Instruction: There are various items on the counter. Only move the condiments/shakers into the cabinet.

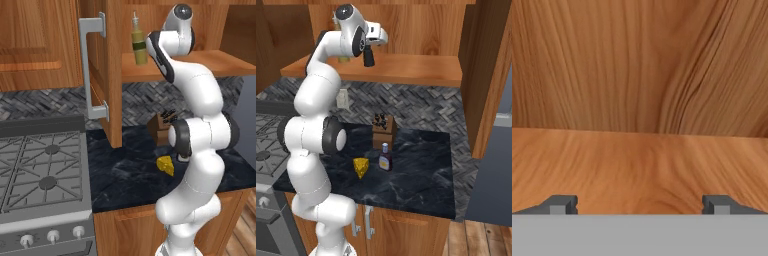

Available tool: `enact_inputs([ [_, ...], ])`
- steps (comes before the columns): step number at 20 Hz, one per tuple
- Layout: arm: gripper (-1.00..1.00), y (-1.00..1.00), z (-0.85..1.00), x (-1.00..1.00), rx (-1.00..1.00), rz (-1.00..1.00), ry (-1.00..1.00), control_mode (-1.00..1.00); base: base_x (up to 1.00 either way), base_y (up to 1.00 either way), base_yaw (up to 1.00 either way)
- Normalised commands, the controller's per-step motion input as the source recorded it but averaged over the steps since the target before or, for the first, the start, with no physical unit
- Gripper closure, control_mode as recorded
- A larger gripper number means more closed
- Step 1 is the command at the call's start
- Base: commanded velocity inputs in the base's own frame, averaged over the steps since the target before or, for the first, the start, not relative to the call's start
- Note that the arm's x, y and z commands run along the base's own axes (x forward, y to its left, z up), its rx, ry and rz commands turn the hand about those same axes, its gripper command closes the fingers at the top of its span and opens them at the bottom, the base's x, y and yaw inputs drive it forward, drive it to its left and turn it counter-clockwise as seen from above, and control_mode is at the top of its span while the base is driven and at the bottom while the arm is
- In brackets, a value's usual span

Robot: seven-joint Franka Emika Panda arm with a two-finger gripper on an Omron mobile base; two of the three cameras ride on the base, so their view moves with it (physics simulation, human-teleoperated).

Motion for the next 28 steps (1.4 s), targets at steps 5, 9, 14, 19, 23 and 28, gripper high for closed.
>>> enact_inputs([
  [5,-1.0,0.0,0.0,-0.12,0.0,0.0,-0.01,-1.0,0.0,0.0,0.0],
  [9,-1.0,0.0,0.0,-0.22,0.0,0.0,-0.09,-1.0,0.0,0.0,0.0],
  [14,-1.0,0.0,0.0,-0.09,0.0,0.0,0.0,-1.0,0.0,0.0,0.0],
  [19,-1.0,0.0,0.0,-0.87,0.0,-0.01,-0.14,-1.0,0.0,0.0,0.0],
  [23,-1.0,-0.23,0.2,-1.0,0.03,-0.05,-0.32,-1.0,0.0,0.0,0.0],
  [28,-1.0,-0.43,-0.11,-1.0,0.07,-0.06,-0.26,-1.0,0.0,0.0,0.0],
])
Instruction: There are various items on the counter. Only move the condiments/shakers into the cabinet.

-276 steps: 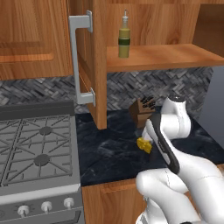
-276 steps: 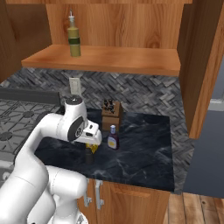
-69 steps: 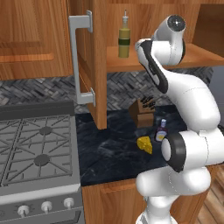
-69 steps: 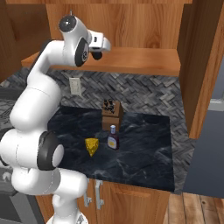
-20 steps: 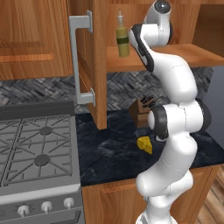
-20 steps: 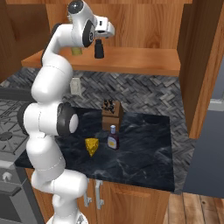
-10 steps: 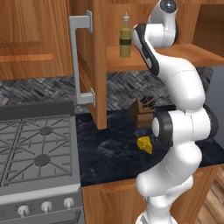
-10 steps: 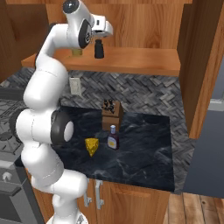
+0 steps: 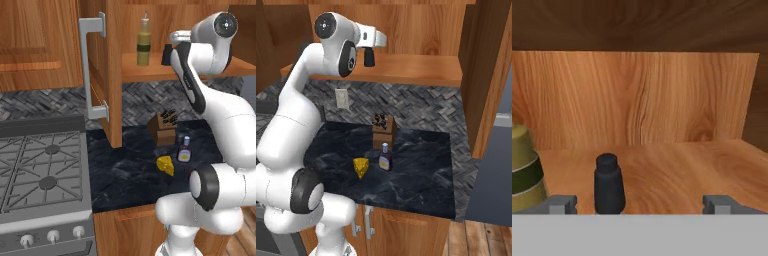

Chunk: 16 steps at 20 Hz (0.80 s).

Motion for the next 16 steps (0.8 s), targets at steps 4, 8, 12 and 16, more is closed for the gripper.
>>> enact_inputs([
  [4,-1.0,-0.14,-0.54,-1.0,0.0,-0.04,-0.08,-1.0,0.0,0.0,0.0],
  [8,-1.0,-0.12,-0.42,-1.0,0.04,-0.02,0.0,-1.0,0.0,0.0,0.0],
  [12,-1.0,-0.17,-0.07,-1.0,0.12,-0.02,0.07,-1.0,0.0,0.0,0.0],
  [16,-1.0,-0.25,-0.13,-0.86,0.14,-0.08,0.15,-1.0,0.0,0.0,0.0],
])
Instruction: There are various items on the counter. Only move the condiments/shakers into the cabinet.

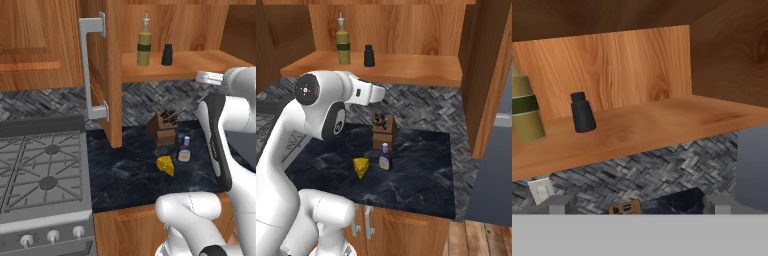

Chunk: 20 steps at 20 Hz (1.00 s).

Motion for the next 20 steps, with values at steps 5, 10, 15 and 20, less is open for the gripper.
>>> enact_inputs([
  [5,-1.0,-0.03,-0.29,-0.11,0.0,0.0,0.08,-1.0,0.0,0.0,0.0],
  [10,-1.0,-0.2,-1.0,-0.34,0.01,0.0,0.34,-1.0,0.0,0.0,0.0],
  [15,-1.0,-0.48,-0.84,-0.08,0.06,0.05,0.43,-1.0,0.0,0.0,0.0],
  [20,-1.0,-0.12,-0.9,-0.01,0.01,0.15,0.29,-1.0,0.0,0.0,0.0],
])
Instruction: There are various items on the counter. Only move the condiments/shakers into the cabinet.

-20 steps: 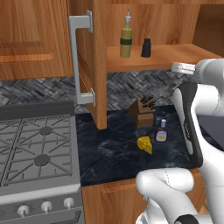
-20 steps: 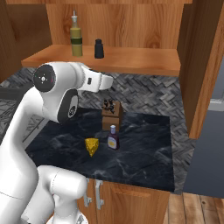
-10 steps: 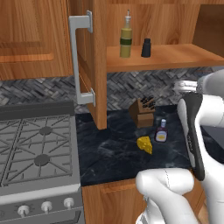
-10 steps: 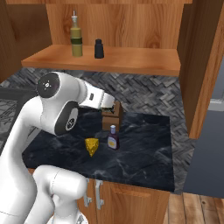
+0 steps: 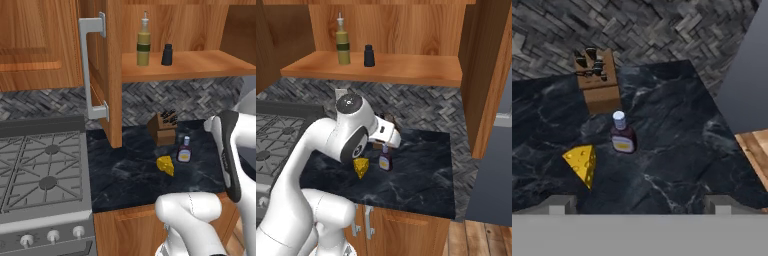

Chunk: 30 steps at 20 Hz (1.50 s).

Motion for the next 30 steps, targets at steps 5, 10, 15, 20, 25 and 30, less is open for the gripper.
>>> enact_inputs([
  [5,-1.0,0.0,-0.75,0.01,0.01,0.18,0.04,-1.0,0.0,0.0,0.0],
  [10,-1.0,-0.08,-0.47,0.07,0.07,0.24,0.0,-1.0,0.0,0.0,0.0],
  [15,-1.0,-0.11,-0.31,0.04,0.13,0.24,0.0,-1.0,0.0,0.0,0.0],
  [20,-1.0,-0.08,-0.19,0.27,0.12,0.17,-0.06,-1.0,0.0,0.0,0.0],
  [25,-1.0,-0.11,-0.14,0.36,0.07,0.14,-0.09,-1.0,0.0,0.0,0.0],
  [30,-1.0,-0.18,-0.19,0.2,0.14,0.18,-0.18,-1.0,0.0,0.0,0.0],
])
